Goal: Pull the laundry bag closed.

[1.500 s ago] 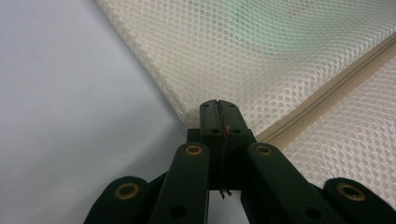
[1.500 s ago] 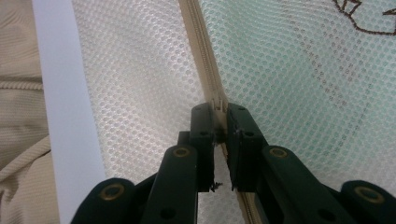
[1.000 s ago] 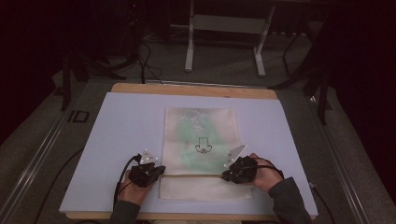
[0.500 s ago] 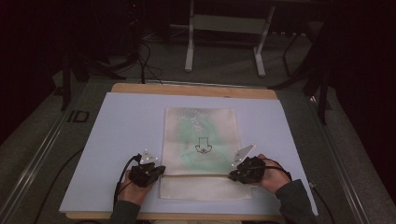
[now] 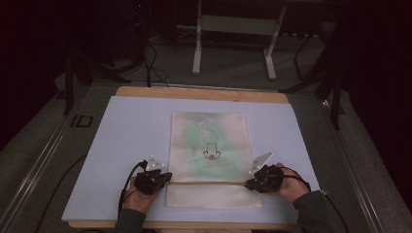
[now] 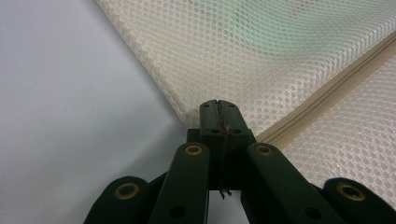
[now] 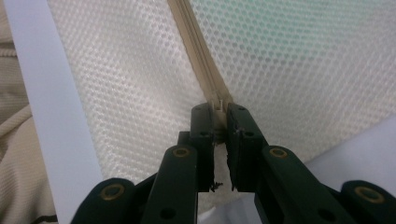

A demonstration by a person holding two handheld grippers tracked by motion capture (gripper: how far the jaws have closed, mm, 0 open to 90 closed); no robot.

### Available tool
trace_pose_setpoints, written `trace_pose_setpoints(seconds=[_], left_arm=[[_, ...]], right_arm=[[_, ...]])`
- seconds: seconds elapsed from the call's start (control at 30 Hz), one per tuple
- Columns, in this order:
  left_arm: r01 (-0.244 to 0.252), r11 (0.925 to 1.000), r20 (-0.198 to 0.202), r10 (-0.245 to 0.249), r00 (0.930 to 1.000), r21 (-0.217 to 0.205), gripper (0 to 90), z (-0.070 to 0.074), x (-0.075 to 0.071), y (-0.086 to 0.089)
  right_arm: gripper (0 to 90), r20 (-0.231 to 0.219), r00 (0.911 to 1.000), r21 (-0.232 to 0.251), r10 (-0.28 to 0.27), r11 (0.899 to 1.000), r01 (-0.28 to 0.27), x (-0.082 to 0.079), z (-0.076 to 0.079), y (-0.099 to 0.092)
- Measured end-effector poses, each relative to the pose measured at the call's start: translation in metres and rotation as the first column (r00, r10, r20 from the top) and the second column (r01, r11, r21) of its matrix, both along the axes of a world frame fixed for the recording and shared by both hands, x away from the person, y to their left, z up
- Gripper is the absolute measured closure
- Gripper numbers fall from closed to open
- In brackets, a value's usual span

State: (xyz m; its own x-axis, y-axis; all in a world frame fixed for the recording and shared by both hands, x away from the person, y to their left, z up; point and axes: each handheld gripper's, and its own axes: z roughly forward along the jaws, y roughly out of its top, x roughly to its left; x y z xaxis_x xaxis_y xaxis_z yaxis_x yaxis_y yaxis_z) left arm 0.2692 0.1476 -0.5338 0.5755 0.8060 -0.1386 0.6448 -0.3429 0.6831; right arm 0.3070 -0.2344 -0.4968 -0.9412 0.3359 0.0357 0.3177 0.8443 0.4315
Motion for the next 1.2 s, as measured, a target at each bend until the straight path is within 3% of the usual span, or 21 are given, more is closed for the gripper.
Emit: trace_pose_setpoints(seconds=[0.73,1.0,1.2], left_arm=[[0.002,1.0,0.005,-0.002,1.0,0.003,89.4,0.0,0.0,0.0],[-0.004,1.0,0.003,0.004,1.0,-0.005,89.2,0.0,0.0,0.0],[0.003,0.9996,0.007,-0.003,1.0,-0.029,88.9,-0.002,0.0,0.003]], right_arm=[[82.2,0.005,0.9987,0.019,-0.05,0.999,0.05,-0.003,0.0,-0.023],[80.6,0.009,0.9974,0.05,-0.071,0.996,0.07,-0.003,-0.001,-0.023],[74.0,0.031,0.9955,0.088,-0.09,0.992,0.087,-0.002,0.001,-0.023]])
